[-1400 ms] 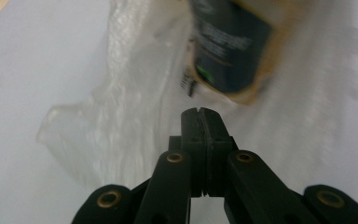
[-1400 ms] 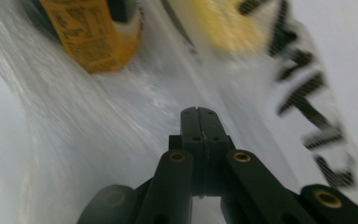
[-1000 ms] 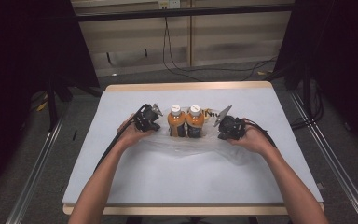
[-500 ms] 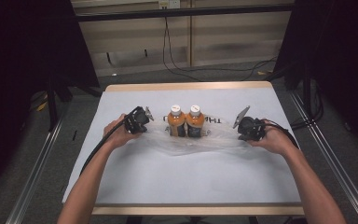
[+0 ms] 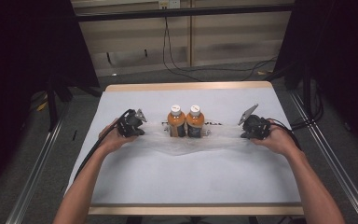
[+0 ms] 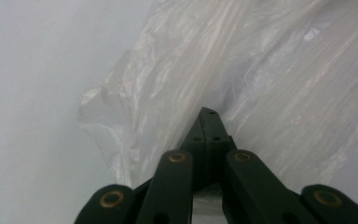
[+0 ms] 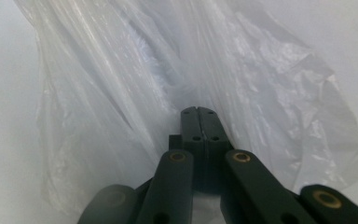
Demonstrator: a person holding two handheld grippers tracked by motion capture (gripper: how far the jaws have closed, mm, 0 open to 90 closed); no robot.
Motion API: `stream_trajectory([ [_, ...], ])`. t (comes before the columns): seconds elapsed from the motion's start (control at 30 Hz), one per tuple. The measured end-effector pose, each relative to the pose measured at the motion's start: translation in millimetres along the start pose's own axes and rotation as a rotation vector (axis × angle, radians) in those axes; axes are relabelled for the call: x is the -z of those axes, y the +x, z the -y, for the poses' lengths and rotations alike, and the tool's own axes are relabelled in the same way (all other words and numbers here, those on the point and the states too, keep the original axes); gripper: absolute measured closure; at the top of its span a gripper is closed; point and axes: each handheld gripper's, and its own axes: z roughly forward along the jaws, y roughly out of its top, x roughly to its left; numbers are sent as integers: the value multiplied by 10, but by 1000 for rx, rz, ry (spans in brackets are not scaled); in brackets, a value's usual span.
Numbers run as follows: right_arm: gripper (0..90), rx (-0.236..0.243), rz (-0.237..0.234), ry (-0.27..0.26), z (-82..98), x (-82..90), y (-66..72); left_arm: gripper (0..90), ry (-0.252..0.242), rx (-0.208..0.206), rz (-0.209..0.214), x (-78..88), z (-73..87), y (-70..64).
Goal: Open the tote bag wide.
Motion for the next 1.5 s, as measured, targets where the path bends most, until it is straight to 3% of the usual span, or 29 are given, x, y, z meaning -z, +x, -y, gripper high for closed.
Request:
stream_trajectory([
  [0.17, 900, -3, 25, 10, -39, -8, 22, 900, -21, 38, -17, -6, -9, -7],
  [0.2, 900, -21, 22, 0, -49, -9, 40, 900, -31, 50, -4, -3, -6, -10],
  [0.23, 900, -9, 17, -19, -53, -2, 35, 900, -42, 51, 11, 1, -6, -19],
  [0.33, 900, -14, -2, -64, -71, 19, 42, 892, -49, 35, 12, 14, -20, -56],
  [0.37, 900, -41, -20, -93, -87, 47, 55, 876, -79, 25, 27, 58, -53, -118],
  [0.5, 900, -67, -55, -197, -97, 139, 60, 893, -170, 9, 63, 194, -132, -227],
  [0.63, 900, -61, -67, -261, -135, 223, 118, 899, -246, -3, 64, 315, -184, -365],
  [0.67, 900, -51, -74, -285, -149, 242, 131, 900, -246, -3, 64, 315, -184, -365],
  [0.7, 900, -51, -74, -285, -149, 242, 131, 900, -260, -26, 82, 368, -198, -394],
  [0.73, 900, -48, -79, -310, -198, 282, 173, 900, -321, -12, 93, 423, -210, -457],
  [0.8, 900, -50, -93, -349, -253, 307, 199, 900, -390, 12, 136, 467, -225, -526],
  [0.97, 900, -62, -139, -422, -398, 311, 230, 900, -468, 22, 190, 457, -299, -676],
  [1.1, 900, -67, -156, -450, -576, 258, 228, 900, -488, 6, 213, 379, -440, -810],
  [1.23, 900, -57, -172, -437, -788, 168, 230, 900, -486, 3, 237, 247, -595, -870],
  [1.3, 900, -60, -185, -429, -874, 103, 215, 900, -509, 28, 291, 197, -640, -894],
  [1.4, 900, -91, -203, -434, -953, -2, 157, 900, -473, 7, 261, 125, -725, -937],
  [1.5, 900, -108, -206, -401, -1005, -123, 96, 900, -456, 8, 226, 58, -777, -988],
])
